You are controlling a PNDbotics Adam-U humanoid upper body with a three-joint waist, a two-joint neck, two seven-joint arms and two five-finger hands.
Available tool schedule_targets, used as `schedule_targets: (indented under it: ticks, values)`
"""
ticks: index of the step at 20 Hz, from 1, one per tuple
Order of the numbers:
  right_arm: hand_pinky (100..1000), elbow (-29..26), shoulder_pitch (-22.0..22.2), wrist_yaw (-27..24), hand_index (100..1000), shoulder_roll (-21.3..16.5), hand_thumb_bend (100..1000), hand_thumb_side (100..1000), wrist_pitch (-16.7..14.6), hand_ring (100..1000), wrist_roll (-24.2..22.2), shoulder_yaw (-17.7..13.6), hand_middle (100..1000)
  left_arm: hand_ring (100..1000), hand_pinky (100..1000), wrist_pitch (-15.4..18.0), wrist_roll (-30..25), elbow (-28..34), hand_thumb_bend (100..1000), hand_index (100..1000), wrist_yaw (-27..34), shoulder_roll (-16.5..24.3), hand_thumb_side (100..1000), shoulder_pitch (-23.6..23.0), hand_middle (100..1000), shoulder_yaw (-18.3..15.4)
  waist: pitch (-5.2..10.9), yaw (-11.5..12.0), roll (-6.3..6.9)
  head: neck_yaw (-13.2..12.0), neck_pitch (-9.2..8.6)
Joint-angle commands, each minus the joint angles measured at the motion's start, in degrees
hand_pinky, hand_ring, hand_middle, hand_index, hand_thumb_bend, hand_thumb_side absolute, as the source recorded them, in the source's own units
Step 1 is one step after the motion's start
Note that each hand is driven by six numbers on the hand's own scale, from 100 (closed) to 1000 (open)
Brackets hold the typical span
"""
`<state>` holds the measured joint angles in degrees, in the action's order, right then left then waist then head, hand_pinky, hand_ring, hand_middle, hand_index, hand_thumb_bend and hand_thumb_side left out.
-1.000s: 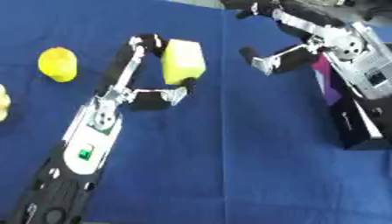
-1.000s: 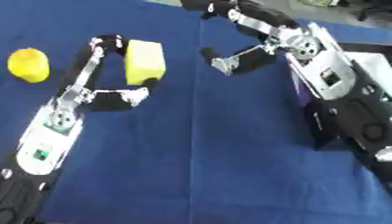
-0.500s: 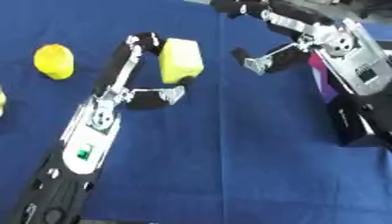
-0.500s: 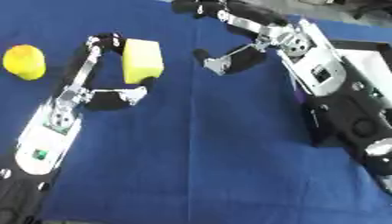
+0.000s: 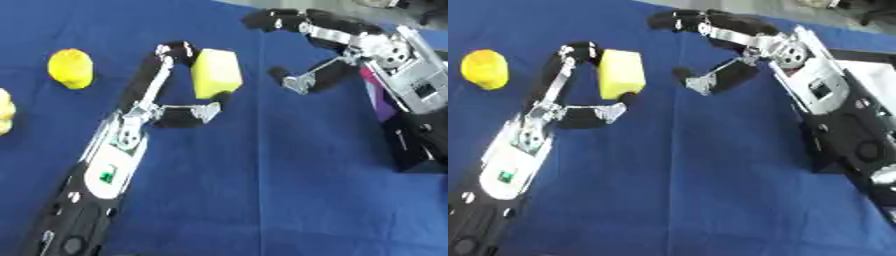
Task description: Pick up the objects with one hand, pass them to the other hand, and then place them into the box on the other side of the table.
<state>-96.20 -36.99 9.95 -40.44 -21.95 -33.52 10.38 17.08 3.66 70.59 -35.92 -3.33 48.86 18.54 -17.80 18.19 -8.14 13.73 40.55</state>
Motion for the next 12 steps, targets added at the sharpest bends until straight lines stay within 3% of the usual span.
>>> schedule_targets:
  ticks: [1, 12]
  values:
    - [953, -0.9, -0.7, -0.8, 1000, -1.2, 100, 258, 0.7, 1000, -1.6, -0.6, 1000, 545, 772, 0.4, 0.5, 0.6, 100, 450, -0.9, -1.0, 243, 1.1, 524, 0.4, 0.31, 0.1, -0.51, -0.1, -1.12]
    - [981, 0.7, -0.8, -0.1, 1000, -1.3, 100, 274, 6.1, 1000, -3.3, 0.0, 1000, 546, 770, 1.2, 2.4, 0.9, 100, 452, -2.2, -1.9, 239, 0.9, 522, 1.4, 0.3, -0.1, -0.29, 1.5, -0.1]
